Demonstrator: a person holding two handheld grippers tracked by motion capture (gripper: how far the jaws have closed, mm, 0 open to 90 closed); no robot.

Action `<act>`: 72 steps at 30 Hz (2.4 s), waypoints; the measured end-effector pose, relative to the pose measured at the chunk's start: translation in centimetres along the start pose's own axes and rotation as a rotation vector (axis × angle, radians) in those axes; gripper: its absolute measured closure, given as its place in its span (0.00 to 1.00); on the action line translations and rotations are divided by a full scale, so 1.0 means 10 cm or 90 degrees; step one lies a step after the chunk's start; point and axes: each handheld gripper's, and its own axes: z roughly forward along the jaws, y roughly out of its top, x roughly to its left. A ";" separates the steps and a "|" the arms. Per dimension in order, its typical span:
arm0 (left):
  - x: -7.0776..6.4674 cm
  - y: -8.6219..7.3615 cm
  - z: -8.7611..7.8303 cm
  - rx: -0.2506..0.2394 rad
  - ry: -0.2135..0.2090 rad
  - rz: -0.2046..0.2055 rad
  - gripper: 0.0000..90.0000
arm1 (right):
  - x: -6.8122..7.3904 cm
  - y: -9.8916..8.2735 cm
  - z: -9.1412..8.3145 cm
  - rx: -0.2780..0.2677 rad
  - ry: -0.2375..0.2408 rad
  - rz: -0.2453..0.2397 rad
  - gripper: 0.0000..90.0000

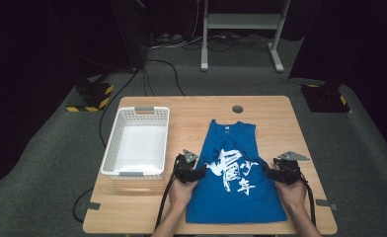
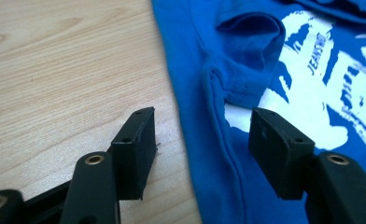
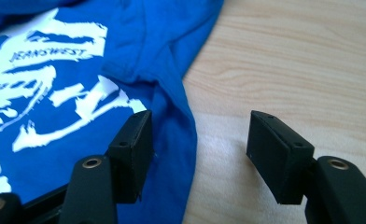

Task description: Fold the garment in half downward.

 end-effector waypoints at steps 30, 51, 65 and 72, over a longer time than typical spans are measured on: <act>0.13 0.77 0.64 0.052 0.018 -0.002 0.47 | 0.01 0.70 0.57 0.022 0.016 0.048 0.49; 0.06 0.76 0.78 0.065 0.026 0.060 0.56 | 0.00 0.79 0.83 0.078 -0.005 0.010 0.73; 0.10 0.79 0.77 0.087 -0.049 0.052 0.94 | -0.05 0.74 0.74 0.081 0.028 -0.004 0.97; 0.15 0.85 0.66 0.074 -0.068 0.049 0.95 | -0.06 0.80 0.61 0.049 0.032 -0.017 0.98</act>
